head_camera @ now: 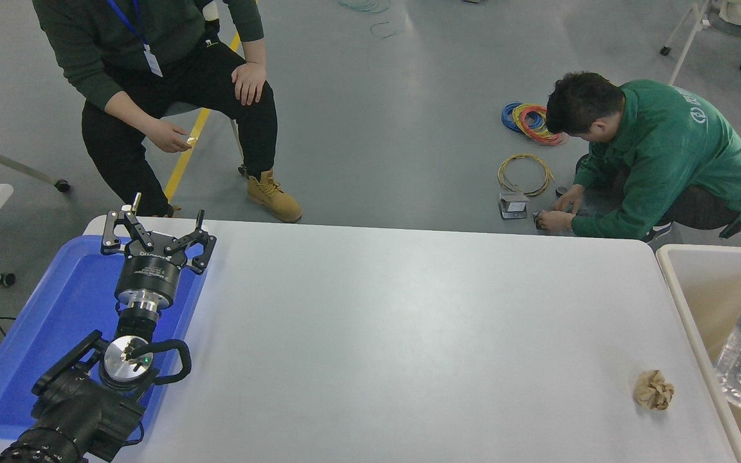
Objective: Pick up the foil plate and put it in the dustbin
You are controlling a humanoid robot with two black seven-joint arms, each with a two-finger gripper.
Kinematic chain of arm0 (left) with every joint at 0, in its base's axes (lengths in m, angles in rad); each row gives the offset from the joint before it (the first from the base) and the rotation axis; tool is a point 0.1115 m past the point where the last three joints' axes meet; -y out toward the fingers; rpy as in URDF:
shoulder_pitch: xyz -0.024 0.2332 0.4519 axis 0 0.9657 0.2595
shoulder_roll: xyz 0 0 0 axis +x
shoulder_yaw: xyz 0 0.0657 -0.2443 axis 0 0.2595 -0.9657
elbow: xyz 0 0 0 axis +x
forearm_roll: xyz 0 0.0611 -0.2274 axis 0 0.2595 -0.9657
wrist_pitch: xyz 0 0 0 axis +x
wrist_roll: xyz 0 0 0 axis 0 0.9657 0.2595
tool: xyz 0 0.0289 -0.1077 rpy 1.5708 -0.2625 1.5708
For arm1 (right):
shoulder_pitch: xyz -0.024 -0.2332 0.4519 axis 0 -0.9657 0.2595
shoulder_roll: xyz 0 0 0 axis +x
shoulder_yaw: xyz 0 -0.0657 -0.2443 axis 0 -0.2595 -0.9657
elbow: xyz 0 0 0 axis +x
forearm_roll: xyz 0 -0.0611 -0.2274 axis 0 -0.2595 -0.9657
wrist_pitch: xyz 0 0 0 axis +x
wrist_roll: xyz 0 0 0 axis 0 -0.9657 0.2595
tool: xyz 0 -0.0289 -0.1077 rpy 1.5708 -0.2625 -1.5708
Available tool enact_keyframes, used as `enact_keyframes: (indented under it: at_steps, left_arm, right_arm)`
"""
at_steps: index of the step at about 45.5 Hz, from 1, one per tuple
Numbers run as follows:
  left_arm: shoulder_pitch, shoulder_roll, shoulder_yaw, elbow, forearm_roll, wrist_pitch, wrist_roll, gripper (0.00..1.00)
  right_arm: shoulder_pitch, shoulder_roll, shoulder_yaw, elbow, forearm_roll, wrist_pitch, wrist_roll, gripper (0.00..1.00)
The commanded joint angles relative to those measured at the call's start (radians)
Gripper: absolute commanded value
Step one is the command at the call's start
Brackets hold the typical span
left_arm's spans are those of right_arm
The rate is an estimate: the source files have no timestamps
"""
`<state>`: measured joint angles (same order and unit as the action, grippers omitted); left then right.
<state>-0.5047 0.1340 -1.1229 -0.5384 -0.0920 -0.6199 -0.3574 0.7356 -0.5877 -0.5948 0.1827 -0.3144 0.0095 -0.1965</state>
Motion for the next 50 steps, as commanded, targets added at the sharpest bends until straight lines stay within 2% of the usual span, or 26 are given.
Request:
enact_keyframes:
  at_steps: [1, 19, 38, 44, 50]
  left_arm:
    - [0.0, -0.001, 0.0, 0.0, 0.0, 0.0, 0.0, 1.0]
    - [0.0, -0.001, 0.0, 0.0, 0.0, 0.0, 0.002, 1.0]
    - [0.0, 0.001, 0.0, 0.0, 0.0, 0.0, 0.002, 1.0]
    - [0.0, -0.001, 0.0, 0.0, 0.0, 0.0, 0.002, 1.0]
    - [0.0, 0.001, 0.0, 0.0, 0.0, 0.0, 0.002, 1.0]
  right_arm:
    - [0.027, 0.0, 0.0, 0.003, 0.0, -0.011, -0.001, 0.99]
    - [0.338, 0.005, -0.017, 0.053, 0.0, -0.002, -0.001, 1.0]
    - [0.682, 0.049, -0.049, 0.492, -0.017, 0.006, -0.003, 1.0]
    - [0.797, 0.071, -0.154, 0.595, -0.014, 0.061, -0.003, 1.0]
    - [0.906, 0.111, -0.263, 0.676, -0.011, 0.182, -0.004, 1.0]
